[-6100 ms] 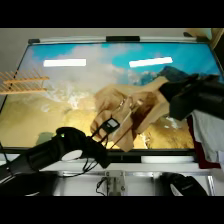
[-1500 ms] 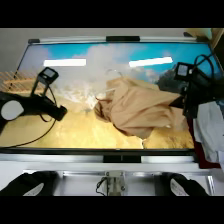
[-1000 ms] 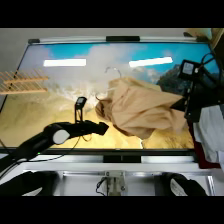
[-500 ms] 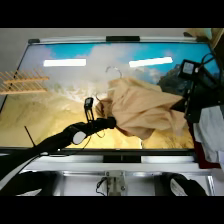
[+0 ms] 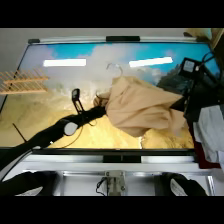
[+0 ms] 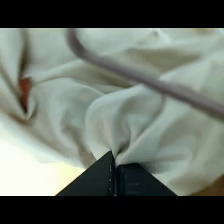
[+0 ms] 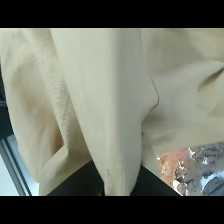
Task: Fold the shirts.
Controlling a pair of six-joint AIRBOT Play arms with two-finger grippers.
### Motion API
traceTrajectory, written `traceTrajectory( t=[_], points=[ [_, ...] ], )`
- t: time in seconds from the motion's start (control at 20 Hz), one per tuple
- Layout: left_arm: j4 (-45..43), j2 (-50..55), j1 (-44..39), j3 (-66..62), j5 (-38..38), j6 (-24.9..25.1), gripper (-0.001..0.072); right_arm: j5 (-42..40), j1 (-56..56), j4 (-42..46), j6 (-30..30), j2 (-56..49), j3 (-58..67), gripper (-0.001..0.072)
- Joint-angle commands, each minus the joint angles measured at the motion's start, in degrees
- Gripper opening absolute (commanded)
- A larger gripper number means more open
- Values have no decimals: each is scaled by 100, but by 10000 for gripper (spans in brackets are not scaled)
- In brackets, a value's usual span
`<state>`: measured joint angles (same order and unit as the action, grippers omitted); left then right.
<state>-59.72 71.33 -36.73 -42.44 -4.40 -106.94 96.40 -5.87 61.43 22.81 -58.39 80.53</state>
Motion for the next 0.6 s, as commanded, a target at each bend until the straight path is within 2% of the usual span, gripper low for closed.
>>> traceTrajectory(
  t=[0.0,0.1,0.3,0.55],
  points=[
    [9,-149,935,-63,-509,275,55,-262,0,-649,76,4,-2,76],
    [0,-103,1161,-153,-529,280,56,-343,2,-881,76,4,-2,76],
    [0,-105,1445,-503,-527,306,56,-101,2,-719,74,4,-2,75],
    [0,-120,1510,-1049,-531,734,56,-20,2,-592,74,4,-2,75]
  ],
)
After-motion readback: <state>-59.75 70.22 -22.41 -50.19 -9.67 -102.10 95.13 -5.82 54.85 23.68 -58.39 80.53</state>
